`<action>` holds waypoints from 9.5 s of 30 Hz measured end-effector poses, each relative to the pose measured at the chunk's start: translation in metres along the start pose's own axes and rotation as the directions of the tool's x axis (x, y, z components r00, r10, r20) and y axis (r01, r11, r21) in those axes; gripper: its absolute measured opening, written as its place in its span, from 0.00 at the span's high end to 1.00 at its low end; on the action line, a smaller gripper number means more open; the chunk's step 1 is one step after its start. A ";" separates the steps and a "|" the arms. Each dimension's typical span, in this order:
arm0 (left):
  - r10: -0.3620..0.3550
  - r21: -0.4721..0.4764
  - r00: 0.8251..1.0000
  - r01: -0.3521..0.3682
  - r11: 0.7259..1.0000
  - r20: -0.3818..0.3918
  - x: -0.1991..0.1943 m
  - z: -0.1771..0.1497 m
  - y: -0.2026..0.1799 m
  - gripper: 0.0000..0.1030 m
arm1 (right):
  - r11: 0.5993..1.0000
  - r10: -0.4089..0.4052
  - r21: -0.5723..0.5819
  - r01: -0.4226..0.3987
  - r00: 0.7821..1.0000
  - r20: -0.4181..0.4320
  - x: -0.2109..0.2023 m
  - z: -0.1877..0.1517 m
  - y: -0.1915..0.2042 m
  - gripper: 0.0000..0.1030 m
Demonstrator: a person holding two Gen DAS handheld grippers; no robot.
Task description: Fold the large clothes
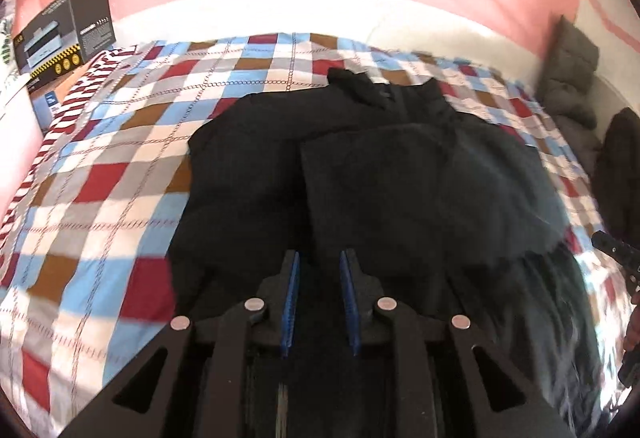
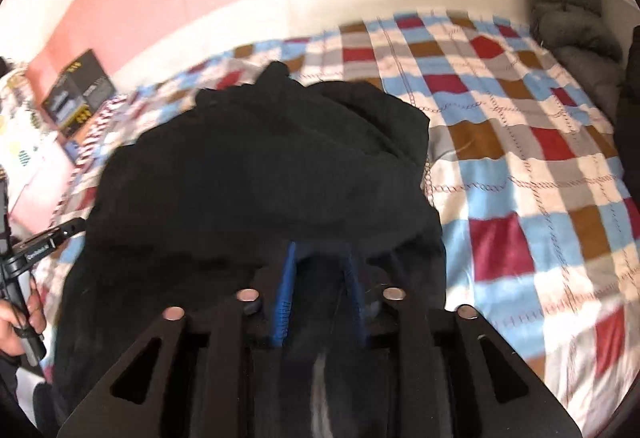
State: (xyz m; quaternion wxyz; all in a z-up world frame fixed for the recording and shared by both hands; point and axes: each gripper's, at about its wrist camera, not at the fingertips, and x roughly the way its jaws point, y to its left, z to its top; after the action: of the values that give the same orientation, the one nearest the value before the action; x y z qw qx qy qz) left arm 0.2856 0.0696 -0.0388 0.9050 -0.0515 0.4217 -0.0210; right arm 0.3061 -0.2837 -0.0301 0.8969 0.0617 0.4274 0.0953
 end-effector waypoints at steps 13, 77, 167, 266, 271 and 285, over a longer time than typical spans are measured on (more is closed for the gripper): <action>-0.060 0.014 0.998 0.060 0.998 0.013 -0.134 -0.102 -0.016 0.61 | 1.000 0.021 -0.016 -0.021 0.999 0.048 -0.132 -0.109 0.049 0.48; -0.165 -0.308 0.954 0.082 0.948 -0.252 -0.090 -0.228 0.081 0.42 | 0.937 0.199 0.338 -0.086 0.928 -0.315 -0.077 -0.204 -0.064 0.29; -0.199 -0.258 0.973 0.163 0.952 -0.120 0.157 0.169 0.118 0.28 | 0.913 0.215 0.351 -0.208 0.976 0.018 0.131 0.180 -0.107 0.27; -0.121 -0.404 0.991 0.092 0.910 -0.048 0.046 -0.064 0.115 0.43 | 0.865 0.093 0.492 -0.092 0.995 0.023 0.038 -0.045 -0.081 0.28; -0.201 -0.529 0.980 0.166 0.833 -0.010 0.064 -0.053 0.129 0.38 | 0.775 0.221 0.595 -0.213 0.973 0.061 0.058 -0.044 -0.088 0.27; -0.226 -0.578 0.972 0.219 0.786 0.062 0.105 -0.010 0.129 0.20 | 0.657 0.257 0.688 -0.307 0.950 0.178 0.104 -0.008 -0.102 0.23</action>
State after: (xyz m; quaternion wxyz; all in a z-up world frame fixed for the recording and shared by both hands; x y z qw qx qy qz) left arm 0.3451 0.1890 -0.1396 0.8347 -0.3746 0.4037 0.0021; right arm 0.3761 -0.3600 -0.1329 0.7912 0.4697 0.3870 0.0597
